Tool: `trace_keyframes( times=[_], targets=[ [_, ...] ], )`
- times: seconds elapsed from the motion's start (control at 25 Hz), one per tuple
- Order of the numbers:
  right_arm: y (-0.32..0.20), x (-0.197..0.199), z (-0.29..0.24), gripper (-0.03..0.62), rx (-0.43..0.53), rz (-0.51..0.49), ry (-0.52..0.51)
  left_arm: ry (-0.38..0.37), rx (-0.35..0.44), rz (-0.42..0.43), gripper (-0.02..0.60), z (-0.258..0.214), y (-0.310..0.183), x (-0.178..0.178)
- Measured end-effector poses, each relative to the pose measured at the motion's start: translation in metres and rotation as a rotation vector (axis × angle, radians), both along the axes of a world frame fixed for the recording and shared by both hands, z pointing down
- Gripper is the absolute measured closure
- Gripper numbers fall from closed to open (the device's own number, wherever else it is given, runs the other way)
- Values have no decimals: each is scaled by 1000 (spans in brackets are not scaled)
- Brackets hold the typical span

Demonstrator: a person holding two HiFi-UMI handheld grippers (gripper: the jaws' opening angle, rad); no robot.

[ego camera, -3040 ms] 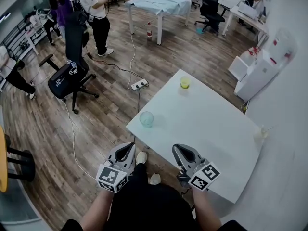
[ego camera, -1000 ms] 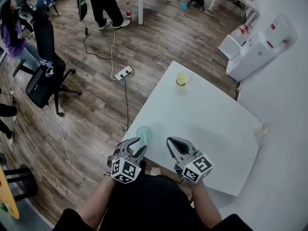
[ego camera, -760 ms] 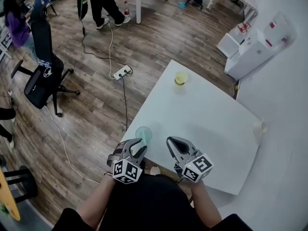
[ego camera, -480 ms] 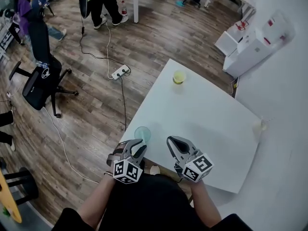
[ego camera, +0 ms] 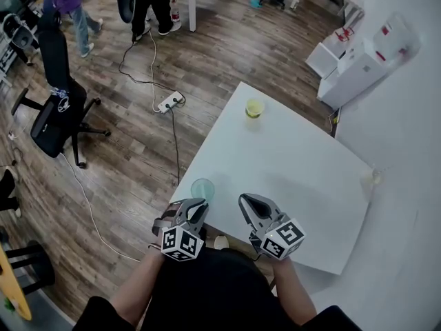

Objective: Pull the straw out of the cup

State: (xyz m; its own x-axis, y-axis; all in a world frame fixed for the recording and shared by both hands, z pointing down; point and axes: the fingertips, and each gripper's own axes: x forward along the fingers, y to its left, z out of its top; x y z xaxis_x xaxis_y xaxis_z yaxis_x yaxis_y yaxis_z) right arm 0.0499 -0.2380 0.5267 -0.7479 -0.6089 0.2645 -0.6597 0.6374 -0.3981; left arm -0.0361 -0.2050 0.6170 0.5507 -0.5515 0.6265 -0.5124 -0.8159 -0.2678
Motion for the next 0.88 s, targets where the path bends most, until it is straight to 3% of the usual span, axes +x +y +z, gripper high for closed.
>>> trace_keyframes(
  times=[0.32, 0.88],
  targets=[
    [11, -25, 0, 572, 13, -98, 25, 33, -9, -34, 525, -6, -2, -2],
    [28, -49, -6, 572, 66, -210, 73, 46, 48, -107, 525, -24, -10, -5]
  ],
)
